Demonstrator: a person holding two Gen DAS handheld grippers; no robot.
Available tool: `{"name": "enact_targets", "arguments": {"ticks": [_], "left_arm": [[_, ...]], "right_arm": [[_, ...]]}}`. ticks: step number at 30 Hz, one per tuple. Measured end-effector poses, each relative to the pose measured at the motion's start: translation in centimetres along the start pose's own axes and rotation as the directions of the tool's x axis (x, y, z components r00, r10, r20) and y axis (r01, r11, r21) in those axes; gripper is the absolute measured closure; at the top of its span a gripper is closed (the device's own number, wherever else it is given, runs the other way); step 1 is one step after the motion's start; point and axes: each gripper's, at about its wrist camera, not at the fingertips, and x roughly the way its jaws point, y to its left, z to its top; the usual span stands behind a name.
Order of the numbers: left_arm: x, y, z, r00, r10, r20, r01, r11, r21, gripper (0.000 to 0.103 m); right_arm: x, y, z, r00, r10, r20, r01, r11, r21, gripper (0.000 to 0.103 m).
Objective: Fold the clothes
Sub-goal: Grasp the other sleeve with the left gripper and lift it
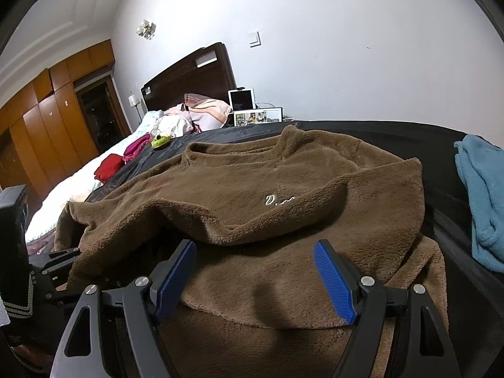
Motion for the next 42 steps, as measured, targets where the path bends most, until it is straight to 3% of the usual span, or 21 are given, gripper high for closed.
{"name": "enact_targets", "arguments": {"ticks": [10,19,25,30,35,38,40,42], "left_arm": [[-2.0,0.8,1.7,0.995,0.045,0.084,-0.046,0.999,0.021,0.09],[-1.7,6.9,7.3,0.995,0.014,0.096,-0.002,0.992,-0.123,0.091],[-1.0,10.7,10.1,0.994,0.021,0.105,0.001,0.98,-0.2,0.091],[2.9,12.5,9.9,0.999,-0.034,0.0,0.032,0.965,-0.26,0.088],[4.6,15.3,8.9,1.0,-0.025,-0.019,0.017,0.935,-0.354,0.088],[5.1,17.0,8.5,1.0,-0.018,-0.025,0.006,0.916,-0.401,0.088],[5.9,17.9,8.4,0.998,-0.026,-0.056,-0.001,0.903,-0.431,0.078],[7.0,18.7,8.2,0.996,-0.025,-0.086,-0.016,0.893,-0.45,0.061]], "right_arm": [[-0.6,-0.4,0.1,0.999,-0.023,0.031,0.023,1.0,0.015,0.024],[-3.3,-2.9,1.4,0.981,-0.164,0.101,0.158,0.985,0.071,0.024],[-2.9,-4.8,3.2,0.968,-0.25,0.028,0.25,0.968,0.034,0.024],[-0.6,-4.3,4.4,0.972,-0.234,-0.003,0.234,0.972,-0.015,0.024],[3.6,-3.0,5.4,0.98,-0.18,-0.086,0.172,0.981,-0.095,0.024],[6.0,-3.1,6.0,0.982,-0.126,-0.141,0.116,0.99,-0.08,0.024],[7.7,-3.5,6.3,0.972,-0.171,-0.161,0.158,0.983,-0.091,0.024],[9.4,-4.0,6.6,0.957,-0.228,-0.178,0.212,0.971,-0.107,0.024]]}}
